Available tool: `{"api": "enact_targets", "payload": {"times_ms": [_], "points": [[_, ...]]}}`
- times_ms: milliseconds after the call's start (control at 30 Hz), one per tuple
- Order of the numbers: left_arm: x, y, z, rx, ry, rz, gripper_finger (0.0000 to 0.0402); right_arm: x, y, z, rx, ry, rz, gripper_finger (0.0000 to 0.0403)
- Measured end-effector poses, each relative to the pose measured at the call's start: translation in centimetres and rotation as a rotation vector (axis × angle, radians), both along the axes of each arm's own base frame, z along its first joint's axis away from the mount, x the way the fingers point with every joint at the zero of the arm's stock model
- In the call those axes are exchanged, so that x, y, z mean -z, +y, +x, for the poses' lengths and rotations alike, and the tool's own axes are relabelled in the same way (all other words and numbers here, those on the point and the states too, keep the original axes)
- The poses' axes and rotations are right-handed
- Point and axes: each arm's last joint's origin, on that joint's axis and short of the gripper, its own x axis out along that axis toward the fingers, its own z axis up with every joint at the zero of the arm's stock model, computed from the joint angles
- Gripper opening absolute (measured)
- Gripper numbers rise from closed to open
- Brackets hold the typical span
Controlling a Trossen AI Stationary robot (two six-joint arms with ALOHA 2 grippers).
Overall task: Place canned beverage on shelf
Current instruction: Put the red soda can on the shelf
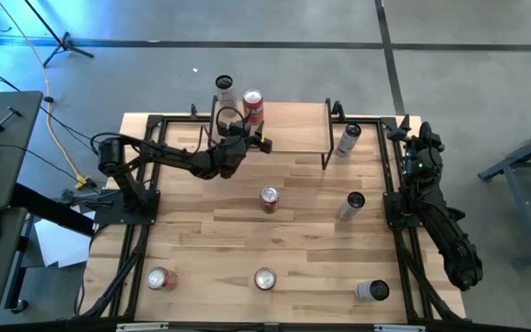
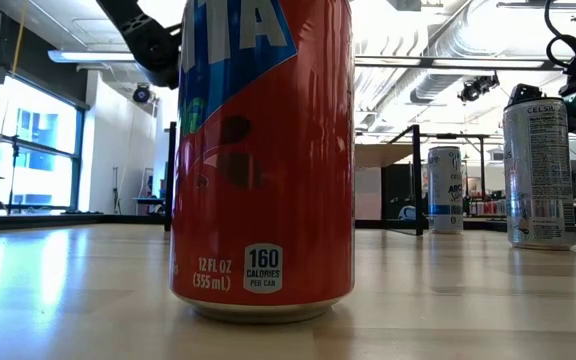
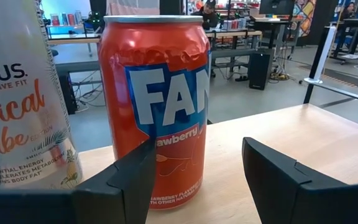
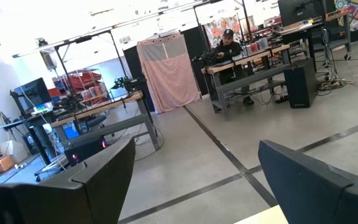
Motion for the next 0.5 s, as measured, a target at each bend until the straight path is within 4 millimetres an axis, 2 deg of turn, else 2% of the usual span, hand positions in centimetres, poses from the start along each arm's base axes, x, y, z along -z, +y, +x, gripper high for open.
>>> {"api": "enact_targets", "payload": {"times_ms": [500], "points": [[0.04,1.0,-0.26,-0.001,0.005,-0.004,0.0209,0.01,0.0,0.0,0.0,0.0,0.0,0.0328]]}}
